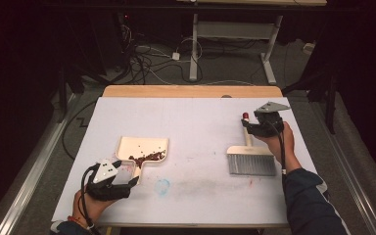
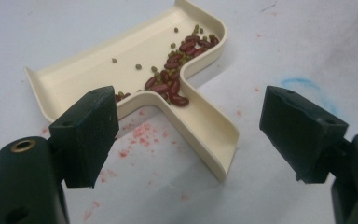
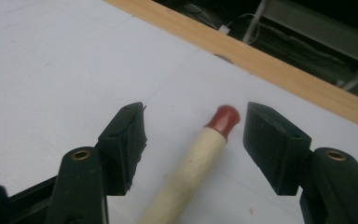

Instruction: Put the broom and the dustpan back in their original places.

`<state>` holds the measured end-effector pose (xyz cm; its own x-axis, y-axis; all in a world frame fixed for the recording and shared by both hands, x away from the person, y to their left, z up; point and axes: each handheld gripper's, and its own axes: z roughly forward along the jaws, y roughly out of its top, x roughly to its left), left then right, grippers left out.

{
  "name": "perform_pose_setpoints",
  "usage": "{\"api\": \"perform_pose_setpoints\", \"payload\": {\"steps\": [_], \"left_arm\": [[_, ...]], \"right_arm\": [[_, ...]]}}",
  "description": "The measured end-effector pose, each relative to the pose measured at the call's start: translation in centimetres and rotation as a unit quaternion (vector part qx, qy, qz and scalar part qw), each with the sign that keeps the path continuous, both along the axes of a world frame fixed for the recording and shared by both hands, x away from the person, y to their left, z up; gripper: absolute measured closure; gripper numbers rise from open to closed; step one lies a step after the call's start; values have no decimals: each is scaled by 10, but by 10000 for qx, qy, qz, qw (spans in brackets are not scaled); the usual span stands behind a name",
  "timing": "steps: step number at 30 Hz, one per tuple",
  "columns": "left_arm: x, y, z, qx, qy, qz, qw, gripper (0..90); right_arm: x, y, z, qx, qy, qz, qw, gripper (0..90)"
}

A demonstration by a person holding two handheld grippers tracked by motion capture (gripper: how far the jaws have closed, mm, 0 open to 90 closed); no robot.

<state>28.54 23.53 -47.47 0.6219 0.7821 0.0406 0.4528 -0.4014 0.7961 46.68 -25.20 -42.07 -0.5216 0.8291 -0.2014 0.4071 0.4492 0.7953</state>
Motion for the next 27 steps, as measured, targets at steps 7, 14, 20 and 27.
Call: {"api": "perform_pose_setpoints", "payload": {"steps": [7, 14, 20, 27], "left_arm": [[0, -4, -2, 136, -72, -1, 9999, 170], [0, -11, -4, 214, -81, -99, 9997, 170], [0, -14, -4, 270, -118, -148, 9995, 170], [1, -17, -4, 318, -144, -209, 9992, 170]], "right_arm": [[-3, 3, 1, 268, -92, -20, 9996, 370], [-13, 7, 8, 547, -240, 96, 9982, 303], [-24, 9, 13, 714, -418, 184, 9964, 260], [-40, 10, 21, 776, -716, 331, 9939, 180]]}}
